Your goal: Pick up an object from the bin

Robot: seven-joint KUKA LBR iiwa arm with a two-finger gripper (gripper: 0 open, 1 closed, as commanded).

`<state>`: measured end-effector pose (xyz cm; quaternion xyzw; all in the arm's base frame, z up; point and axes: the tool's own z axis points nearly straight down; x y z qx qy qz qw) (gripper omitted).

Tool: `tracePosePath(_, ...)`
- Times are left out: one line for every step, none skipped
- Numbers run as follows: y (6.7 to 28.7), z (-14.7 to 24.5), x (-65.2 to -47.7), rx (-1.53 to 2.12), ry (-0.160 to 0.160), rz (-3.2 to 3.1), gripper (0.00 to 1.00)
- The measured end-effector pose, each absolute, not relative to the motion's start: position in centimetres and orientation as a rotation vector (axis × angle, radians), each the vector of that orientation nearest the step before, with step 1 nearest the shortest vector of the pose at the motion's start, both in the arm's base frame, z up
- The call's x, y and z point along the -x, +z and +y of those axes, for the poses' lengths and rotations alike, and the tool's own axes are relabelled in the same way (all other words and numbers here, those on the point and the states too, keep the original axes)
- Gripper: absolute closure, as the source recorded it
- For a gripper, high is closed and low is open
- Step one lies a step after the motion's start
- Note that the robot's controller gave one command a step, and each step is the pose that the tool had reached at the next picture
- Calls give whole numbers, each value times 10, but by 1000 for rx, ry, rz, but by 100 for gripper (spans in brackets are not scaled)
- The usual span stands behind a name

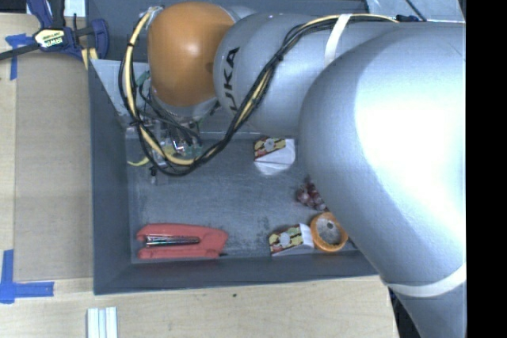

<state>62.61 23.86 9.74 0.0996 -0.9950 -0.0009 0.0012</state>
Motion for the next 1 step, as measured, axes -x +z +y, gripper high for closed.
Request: tracePosePath(70, 194, -627, -207, -2, -3151, 0)
